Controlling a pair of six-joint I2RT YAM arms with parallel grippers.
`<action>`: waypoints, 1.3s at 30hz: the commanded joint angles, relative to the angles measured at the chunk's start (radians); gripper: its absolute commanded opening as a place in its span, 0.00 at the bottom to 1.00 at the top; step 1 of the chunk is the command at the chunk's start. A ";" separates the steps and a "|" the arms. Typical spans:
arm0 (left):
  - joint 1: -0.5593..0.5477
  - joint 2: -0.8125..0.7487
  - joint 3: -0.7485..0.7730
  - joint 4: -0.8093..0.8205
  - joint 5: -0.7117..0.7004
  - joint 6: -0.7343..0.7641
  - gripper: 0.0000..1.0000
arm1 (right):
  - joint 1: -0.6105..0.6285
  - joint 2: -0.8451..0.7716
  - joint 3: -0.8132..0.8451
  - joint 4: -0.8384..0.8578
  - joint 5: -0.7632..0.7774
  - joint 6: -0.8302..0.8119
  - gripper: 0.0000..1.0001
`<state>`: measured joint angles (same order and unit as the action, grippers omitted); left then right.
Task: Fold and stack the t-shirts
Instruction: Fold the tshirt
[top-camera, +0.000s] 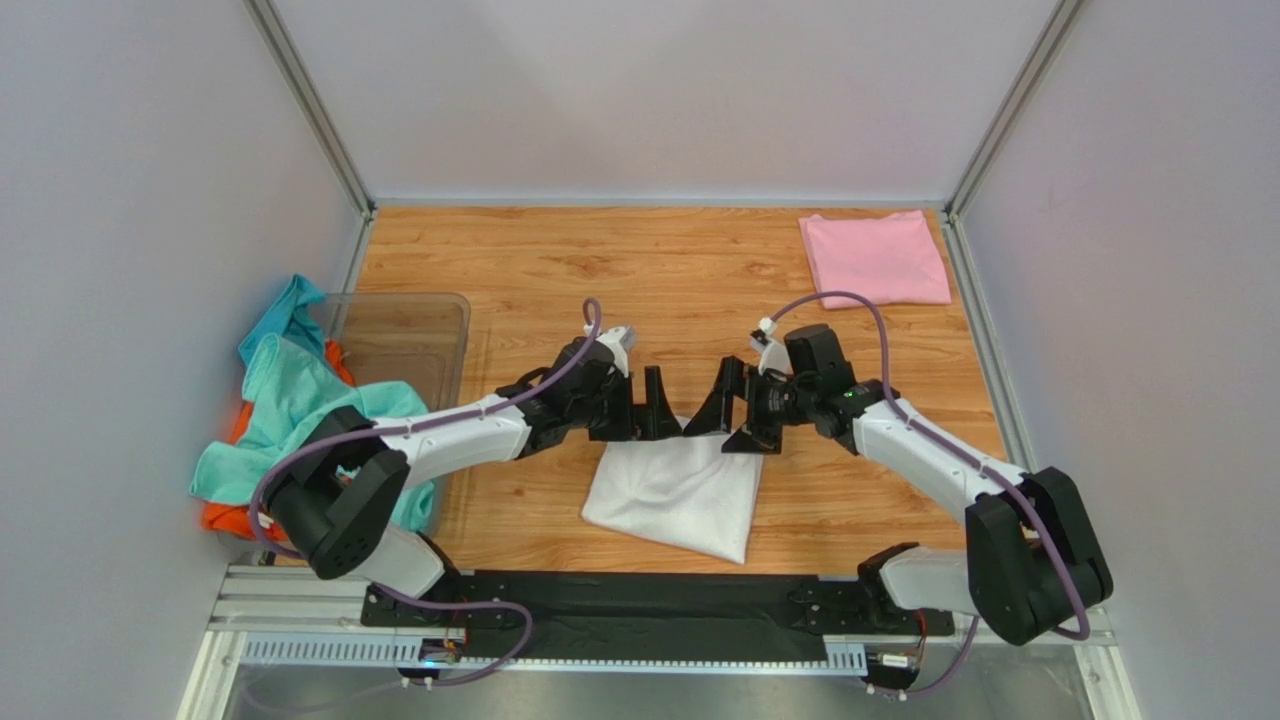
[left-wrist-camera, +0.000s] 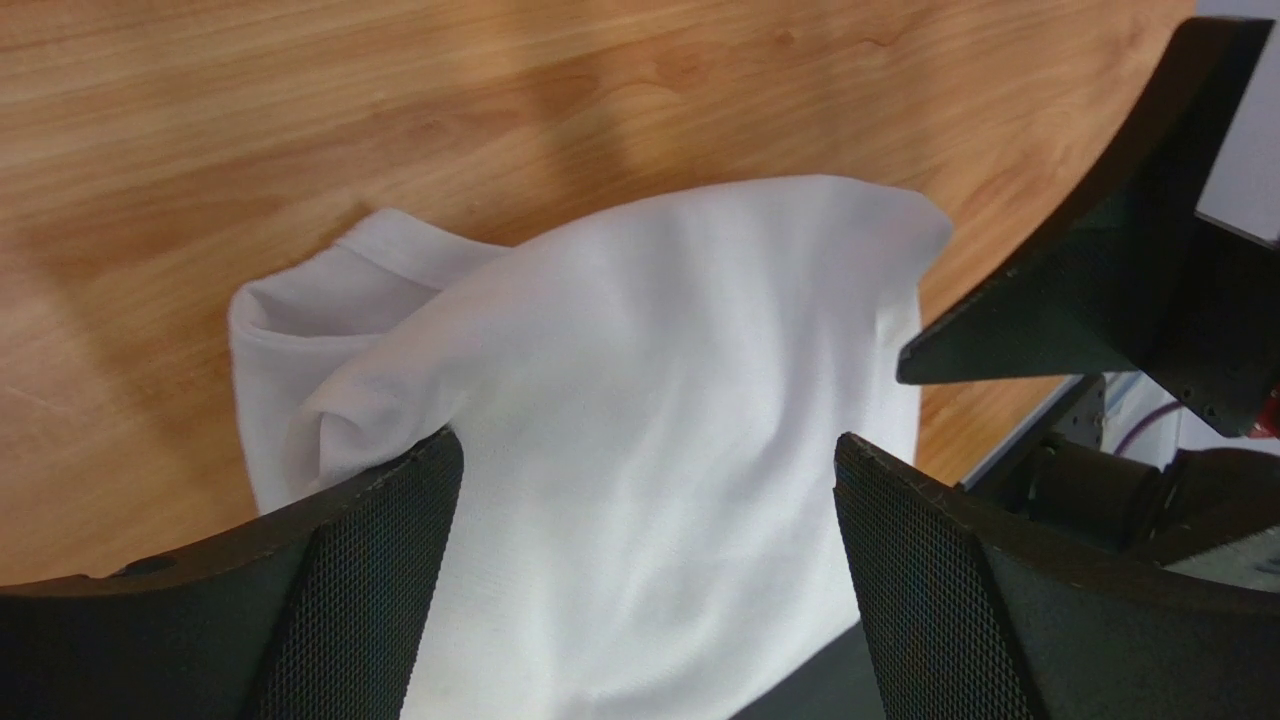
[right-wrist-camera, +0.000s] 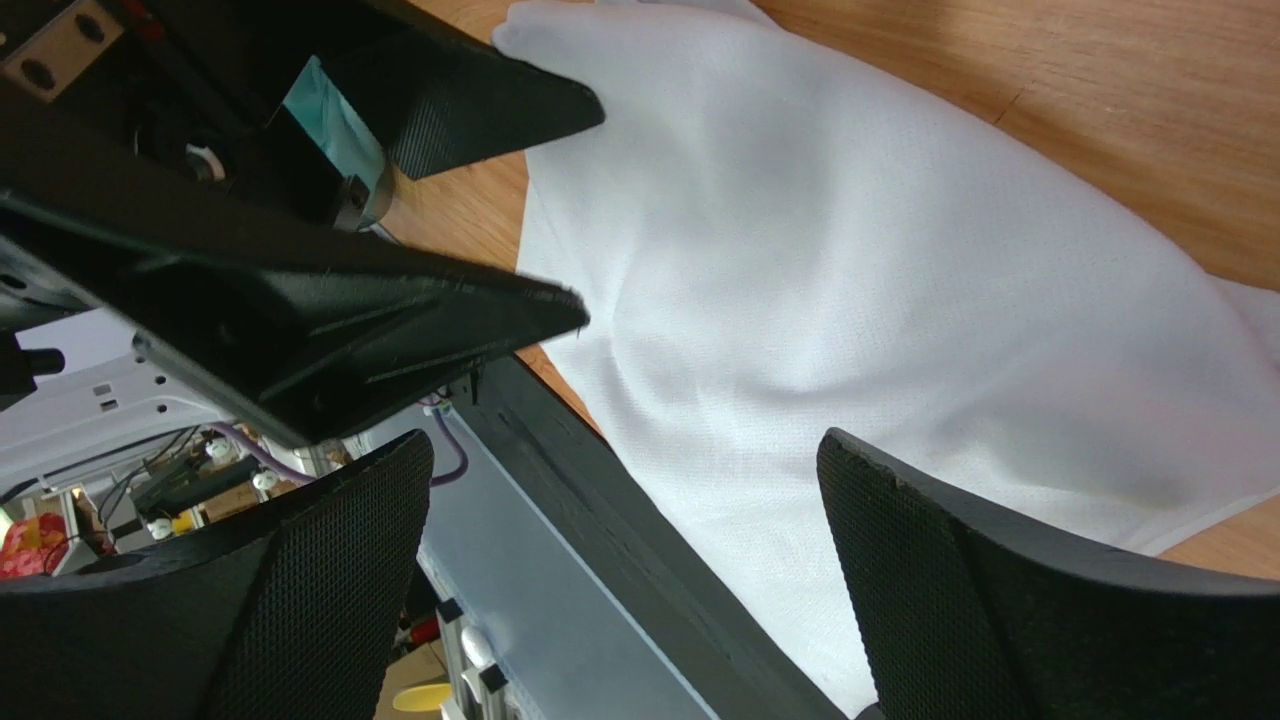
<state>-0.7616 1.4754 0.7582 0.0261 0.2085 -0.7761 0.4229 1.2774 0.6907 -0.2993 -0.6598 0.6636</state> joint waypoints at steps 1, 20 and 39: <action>0.051 0.043 0.009 0.090 0.040 0.053 0.99 | -0.001 0.048 -0.003 0.103 0.020 0.039 1.00; 0.146 0.079 -0.089 0.141 0.063 0.021 0.96 | -0.128 0.353 0.087 0.016 0.106 -0.108 1.00; 0.146 -0.799 0.067 -0.584 -0.429 0.187 1.00 | -0.046 -0.355 0.387 -0.498 0.595 -0.182 1.00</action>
<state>-0.6189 0.7479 0.8330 -0.3790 -0.1131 -0.6033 0.3748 0.9913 1.1503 -0.7067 -0.2287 0.4519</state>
